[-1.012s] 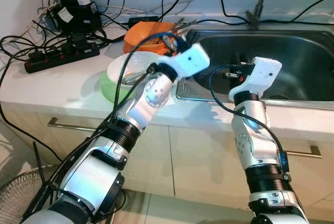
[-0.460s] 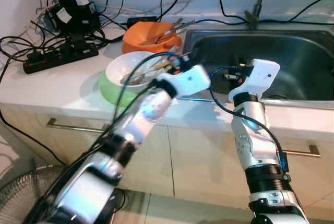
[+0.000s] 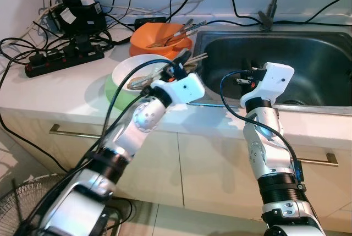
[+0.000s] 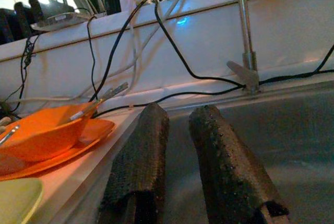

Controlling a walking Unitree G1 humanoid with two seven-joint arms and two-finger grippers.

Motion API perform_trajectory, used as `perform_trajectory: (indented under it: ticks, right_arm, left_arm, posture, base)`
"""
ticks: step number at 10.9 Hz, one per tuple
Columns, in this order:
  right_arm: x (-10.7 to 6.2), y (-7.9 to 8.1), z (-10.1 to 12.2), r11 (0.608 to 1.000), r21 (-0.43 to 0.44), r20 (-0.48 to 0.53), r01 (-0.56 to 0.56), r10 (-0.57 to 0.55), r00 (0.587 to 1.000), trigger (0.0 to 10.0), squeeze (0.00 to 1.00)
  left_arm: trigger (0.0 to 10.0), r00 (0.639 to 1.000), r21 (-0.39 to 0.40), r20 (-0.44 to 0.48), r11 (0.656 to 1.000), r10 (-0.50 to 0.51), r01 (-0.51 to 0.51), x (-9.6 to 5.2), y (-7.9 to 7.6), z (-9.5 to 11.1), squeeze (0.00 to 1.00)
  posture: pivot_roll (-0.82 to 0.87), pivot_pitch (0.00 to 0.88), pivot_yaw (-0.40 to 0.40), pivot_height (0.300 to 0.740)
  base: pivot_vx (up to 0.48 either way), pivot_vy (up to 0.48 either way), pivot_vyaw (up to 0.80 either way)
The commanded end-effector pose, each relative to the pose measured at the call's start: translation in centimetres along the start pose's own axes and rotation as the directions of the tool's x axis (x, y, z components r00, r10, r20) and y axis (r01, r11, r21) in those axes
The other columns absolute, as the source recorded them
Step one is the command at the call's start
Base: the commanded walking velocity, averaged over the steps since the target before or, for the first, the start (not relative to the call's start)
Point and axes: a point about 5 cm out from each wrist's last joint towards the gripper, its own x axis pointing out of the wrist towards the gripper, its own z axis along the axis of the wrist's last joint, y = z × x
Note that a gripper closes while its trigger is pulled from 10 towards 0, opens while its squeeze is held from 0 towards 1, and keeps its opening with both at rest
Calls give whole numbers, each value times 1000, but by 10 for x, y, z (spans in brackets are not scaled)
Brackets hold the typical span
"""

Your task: Kitchen organization

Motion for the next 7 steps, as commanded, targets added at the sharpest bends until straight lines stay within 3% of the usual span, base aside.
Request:
perform_trajectory:
  ticks: [1, 3, 6, 7]
  right_arm:
    - [1, 4, 0, 1000, 9, -3, -7, 7, 1000, 10000, 0]
    - [1, 4, 0, 1000, 10, -3, -8, 8, 1000, 10000, 0]
    - [1, 6, -1, 1000, 11, -3, -12, 12, 1000, 10000, 0]
    - [1, 6, -1, 1000, 10, -3, -10, 10, 1000, 10000, 0]
  left_arm:
    - [10000, 999, 37, -25, 998, -40, 41, -3, -4, -4, 0]
    - [10000, 998, 53, -45, 997, -50, 52, -2, -4, -6, 0]
    - [10000, 998, 21, -30, 998, -57, 57, 16, -10, 5, 0]
    - [10000, 998, 32, -36, 998, -49, 50, 27, -13, 11, 0]
  posture:
    - [11, 18, 99, 740]
    - [11, 18, 99, 740]
    - [10, 15, 104, 740]
    - [6, 16, 109, 740]
  base:
    - [0, 0, 0]
    - [0, 0, 0]
    - [0, 0, 0]
    - [0, 0, 0]
